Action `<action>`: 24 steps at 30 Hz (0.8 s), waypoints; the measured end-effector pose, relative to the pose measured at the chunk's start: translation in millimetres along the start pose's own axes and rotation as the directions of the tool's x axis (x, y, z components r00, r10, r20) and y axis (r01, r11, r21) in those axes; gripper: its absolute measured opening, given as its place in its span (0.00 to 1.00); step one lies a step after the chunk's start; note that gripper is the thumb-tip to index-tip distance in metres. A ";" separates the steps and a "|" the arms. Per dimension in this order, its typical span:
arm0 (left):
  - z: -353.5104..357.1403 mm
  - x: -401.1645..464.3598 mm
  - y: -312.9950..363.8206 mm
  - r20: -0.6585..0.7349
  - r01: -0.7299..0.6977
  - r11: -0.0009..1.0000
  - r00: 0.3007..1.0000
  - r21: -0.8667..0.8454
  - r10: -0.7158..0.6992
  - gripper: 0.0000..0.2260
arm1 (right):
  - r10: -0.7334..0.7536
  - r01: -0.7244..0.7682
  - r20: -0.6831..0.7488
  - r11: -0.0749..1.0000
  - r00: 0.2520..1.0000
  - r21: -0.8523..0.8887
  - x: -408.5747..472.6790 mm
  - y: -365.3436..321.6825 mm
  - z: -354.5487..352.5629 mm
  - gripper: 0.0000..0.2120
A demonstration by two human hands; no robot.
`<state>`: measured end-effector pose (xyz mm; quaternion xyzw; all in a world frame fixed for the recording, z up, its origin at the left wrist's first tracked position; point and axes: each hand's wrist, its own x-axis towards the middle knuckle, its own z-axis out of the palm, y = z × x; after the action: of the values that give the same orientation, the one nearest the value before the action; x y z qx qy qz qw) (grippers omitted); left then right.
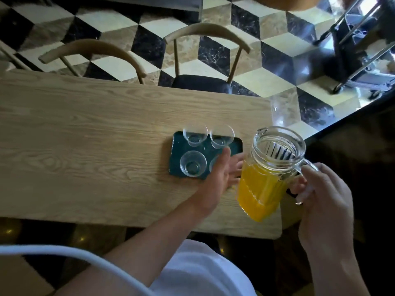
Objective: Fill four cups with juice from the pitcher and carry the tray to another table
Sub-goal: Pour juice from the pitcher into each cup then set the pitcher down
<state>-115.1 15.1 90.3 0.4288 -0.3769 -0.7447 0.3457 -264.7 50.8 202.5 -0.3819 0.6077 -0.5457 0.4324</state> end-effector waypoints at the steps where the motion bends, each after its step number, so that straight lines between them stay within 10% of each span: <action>1: 8.3 -1.4 -9.9 -0.003 0.023 1.000 1.000 -0.015 -0.023 0.40 | -0.005 0.005 0.007 1.000 1.000 -0.024 -3.1 5.5 -8.6 0.17; 24: 2.1 17.2 -147.9 -0.104 0.362 0.729 0.855 -0.580 -0.508 0.41 | 0.373 -0.172 0.247 0.796 0.894 -0.581 25.6 130.6 -25.9 0.20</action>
<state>-152.1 71.8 -42.3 0.4824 0.0089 -0.8185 0.3120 -296.6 50.2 70.8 -0.4862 0.6998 -0.2043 0.4817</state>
